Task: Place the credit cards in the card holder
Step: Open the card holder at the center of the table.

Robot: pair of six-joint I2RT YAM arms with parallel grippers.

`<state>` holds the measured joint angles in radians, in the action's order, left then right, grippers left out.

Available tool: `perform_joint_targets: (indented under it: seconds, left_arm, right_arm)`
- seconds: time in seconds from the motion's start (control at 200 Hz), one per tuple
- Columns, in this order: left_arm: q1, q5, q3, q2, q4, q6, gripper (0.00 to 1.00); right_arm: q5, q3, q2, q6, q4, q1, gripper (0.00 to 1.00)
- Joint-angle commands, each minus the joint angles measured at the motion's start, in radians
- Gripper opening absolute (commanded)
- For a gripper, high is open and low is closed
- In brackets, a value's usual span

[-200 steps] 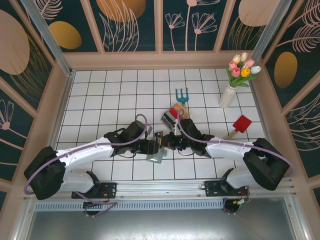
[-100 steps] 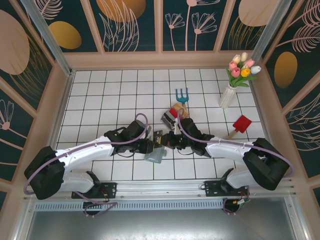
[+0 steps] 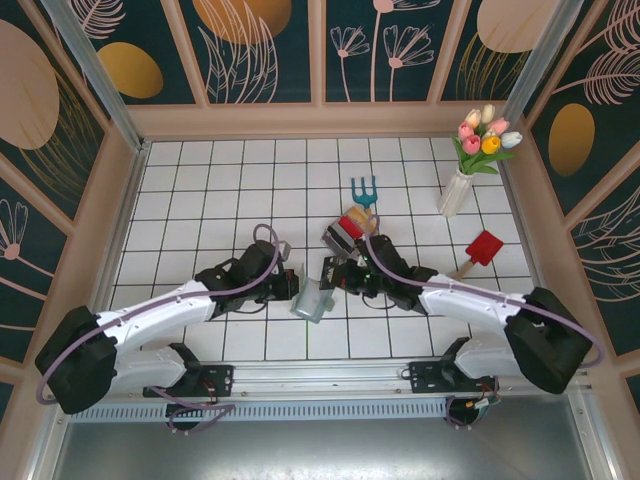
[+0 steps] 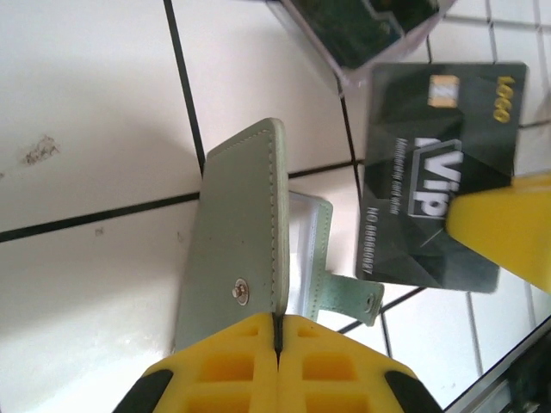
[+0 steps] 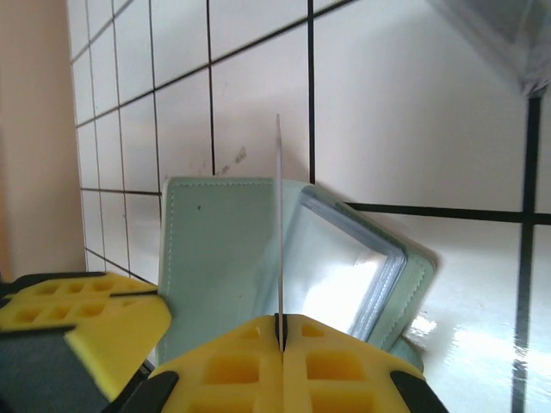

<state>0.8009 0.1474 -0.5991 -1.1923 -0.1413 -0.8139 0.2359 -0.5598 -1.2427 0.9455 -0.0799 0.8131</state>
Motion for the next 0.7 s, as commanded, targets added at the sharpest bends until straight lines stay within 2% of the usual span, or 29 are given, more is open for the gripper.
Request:
perform_joint_targets:
  seconds: [0.0,0.1,0.18,0.245,0.35,0.445,0.585,0.696]
  left_arm:
    - [-0.033,0.045,0.039,0.032,0.208,-0.114,0.00]
    - [-0.043,0.067,0.072,0.017,0.309,-0.186,0.00]
    - [-0.043,0.093,0.121,-0.008,0.454,-0.285,0.00]
    - [-0.043,0.103,0.162,-0.032,0.558,-0.356,0.00]
    - [-0.043,0.098,0.202,-0.049,0.634,-0.413,0.00]
    - [-0.043,0.063,0.226,-0.027,0.613,-0.422,0.00]
    - [-0.044,0.017,0.195,-0.002,0.424,-0.301,0.00]
    - [-0.043,0.030,0.187,-0.014,0.367,-0.233,0.00]
  right_arm:
    - [-0.039,0.017,0.069,-0.018,0.064,-0.031,0.00]
    - [-0.024,0.014,0.115,-0.034,0.075,-0.040,0.00]
    - [-0.004,-0.005,0.131,-0.049,0.083,-0.039,0.00]
    - [0.009,-0.025,0.122,-0.072,0.095,-0.033,0.00]
    - [-0.018,-0.071,0.063,-0.107,0.155,-0.013,0.00]
    - [-0.119,-0.112,-0.006,-0.127,0.238,0.016,0.00]
    - [-0.208,-0.120,-0.065,-0.173,0.301,0.017,0.00]
    - [-0.231,-0.098,-0.045,-0.201,0.282,0.010,0.00]
